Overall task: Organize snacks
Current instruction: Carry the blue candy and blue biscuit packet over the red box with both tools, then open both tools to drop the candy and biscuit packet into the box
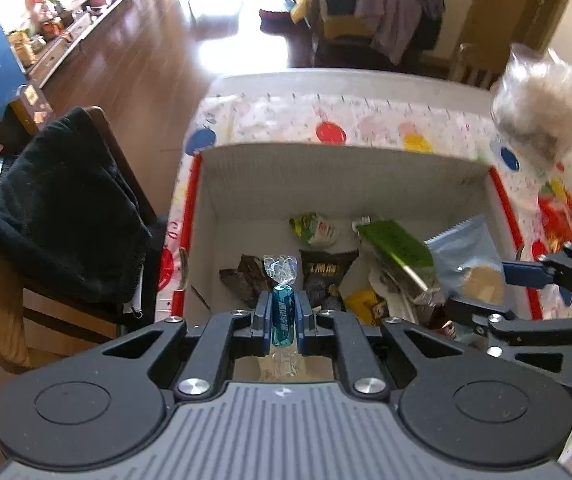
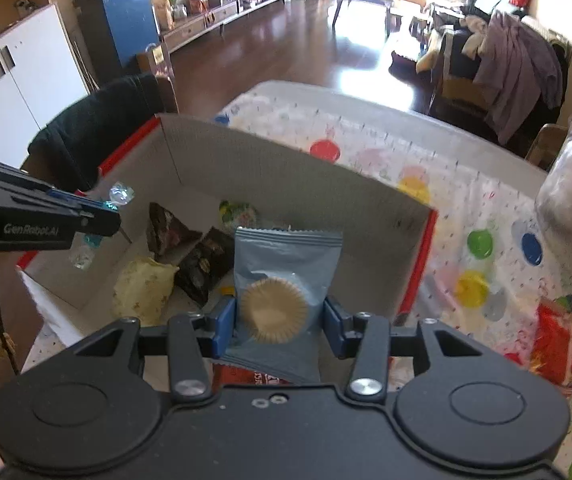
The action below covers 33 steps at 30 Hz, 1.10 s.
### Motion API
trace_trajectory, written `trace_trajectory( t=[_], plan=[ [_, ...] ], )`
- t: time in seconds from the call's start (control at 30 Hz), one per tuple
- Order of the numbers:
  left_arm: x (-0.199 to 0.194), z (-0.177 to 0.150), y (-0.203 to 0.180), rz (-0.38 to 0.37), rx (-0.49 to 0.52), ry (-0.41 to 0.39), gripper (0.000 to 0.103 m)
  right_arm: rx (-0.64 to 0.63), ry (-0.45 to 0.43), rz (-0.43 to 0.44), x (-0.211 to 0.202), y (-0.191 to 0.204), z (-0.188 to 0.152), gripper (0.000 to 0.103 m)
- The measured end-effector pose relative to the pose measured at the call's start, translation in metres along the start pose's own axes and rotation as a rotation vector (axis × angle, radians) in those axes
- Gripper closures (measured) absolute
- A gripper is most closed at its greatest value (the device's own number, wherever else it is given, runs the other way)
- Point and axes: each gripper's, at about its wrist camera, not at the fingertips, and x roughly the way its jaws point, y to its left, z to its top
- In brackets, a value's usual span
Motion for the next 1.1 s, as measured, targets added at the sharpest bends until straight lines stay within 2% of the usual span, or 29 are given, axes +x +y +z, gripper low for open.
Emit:
trace_trajectory(
  t=[0.33, 0.5, 0.73, 0.8, 0.87, 1.1],
  plan=[
    [0.034, -0.002, -0.014, 0.019, 0.086, 0.076, 0.092, -0.008, 0.062, -0.012, 0.024, 0.008, -0.002, 0.058],
    [0.038, 0.0, -0.02, 0.012, 0.101, 0.081, 0.092, -0.004, 0.074, -0.013, 0.026, 0.008, -0.002, 0.058],
    [0.031, -0.002, -0.023, 0.015, 0.112, 0.058, 0.092, 0.013, 0.057, -0.001, 0.019, 0.005, -0.001, 0.054],
    [0.028, -0.003, -0.022, 0.007, 0.099, 0.056, 0.092, 0.012, 0.049, 0.005, 0.015, 0.005, -0.001, 0.052],
    [0.025, -0.003, -0.022, 0.007, 0.099, 0.049, 0.092, 0.016, 0.041, 0.015, 0.01, 0.004, -0.002, 0.044],
    [0.005, -0.006, -0.025, -0.009, 0.093, 0.009, 0.091, 0.033, -0.007, 0.033, -0.014, 0.003, -0.004, 0.039]
  ],
)
